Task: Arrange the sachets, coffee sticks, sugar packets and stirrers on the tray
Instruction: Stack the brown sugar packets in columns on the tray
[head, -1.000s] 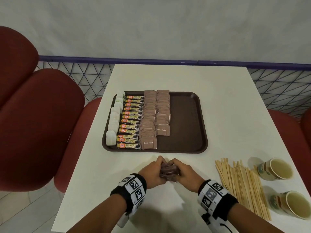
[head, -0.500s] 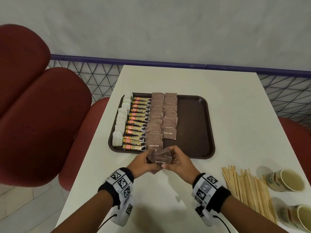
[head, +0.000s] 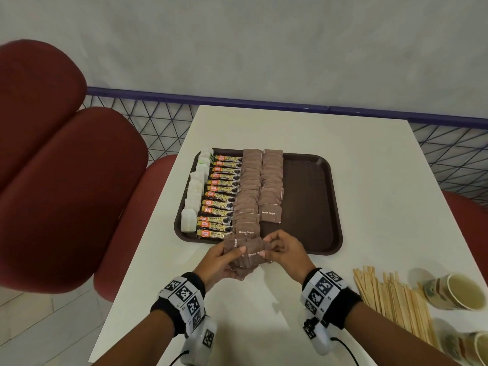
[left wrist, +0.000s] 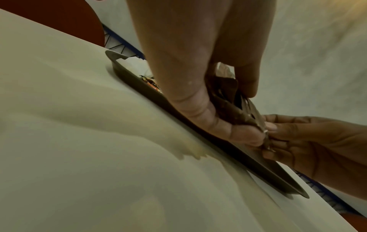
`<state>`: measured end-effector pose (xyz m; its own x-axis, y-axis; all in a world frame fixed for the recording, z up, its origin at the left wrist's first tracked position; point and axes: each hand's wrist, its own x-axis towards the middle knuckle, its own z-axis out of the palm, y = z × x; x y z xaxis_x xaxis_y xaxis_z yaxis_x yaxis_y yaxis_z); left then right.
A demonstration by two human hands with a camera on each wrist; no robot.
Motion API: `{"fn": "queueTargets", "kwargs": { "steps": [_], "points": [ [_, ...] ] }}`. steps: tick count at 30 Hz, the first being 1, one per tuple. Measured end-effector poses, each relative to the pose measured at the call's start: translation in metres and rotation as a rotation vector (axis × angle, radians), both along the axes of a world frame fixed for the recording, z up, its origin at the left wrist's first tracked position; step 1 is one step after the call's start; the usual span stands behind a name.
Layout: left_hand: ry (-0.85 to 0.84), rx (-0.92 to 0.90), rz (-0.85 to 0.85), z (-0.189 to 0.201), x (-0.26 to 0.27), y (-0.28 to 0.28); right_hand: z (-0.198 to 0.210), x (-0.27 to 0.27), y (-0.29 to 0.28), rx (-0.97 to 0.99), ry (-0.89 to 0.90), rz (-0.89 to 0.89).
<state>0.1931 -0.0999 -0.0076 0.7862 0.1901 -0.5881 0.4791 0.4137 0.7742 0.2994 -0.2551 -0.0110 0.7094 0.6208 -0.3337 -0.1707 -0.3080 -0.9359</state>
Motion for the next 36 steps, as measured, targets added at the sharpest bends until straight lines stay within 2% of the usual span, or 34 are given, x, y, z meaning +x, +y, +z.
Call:
{"fn": "queueTargets", "kwargs": {
  "steps": [5, 10, 17, 25, 32, 36],
  "points": [
    [-0.015, 0.034, 0.055, -0.001, -0.001, 0.003, -0.001, 0.018, -0.001, -0.073, -0.076, -0.109],
    [-0.017, 0.057, 0.177, -0.003, -0.007, 0.012, -0.002, 0.055, 0.002, -0.272, -0.22, -0.311],
    [-0.007, 0.054, 0.196, -0.004, -0.015, 0.015, -0.003, 0.064, 0.023, -0.414, -0.223, -0.209],
    [-0.02, 0.045, 0.212, -0.002, -0.016, 0.018, -0.012, 0.066, 0.035, -0.535, -0.347, -0.143],
    [-0.017, 0.085, 0.194, -0.002, -0.012, 0.017, -0.011, 0.065, 0.033, -0.521, -0.44, -0.147],
    [-0.024, 0.114, 0.179, 0.0, -0.008, 0.015, -0.011, 0.06, 0.028, -0.406, -0.572, -0.115]
  ]
}}
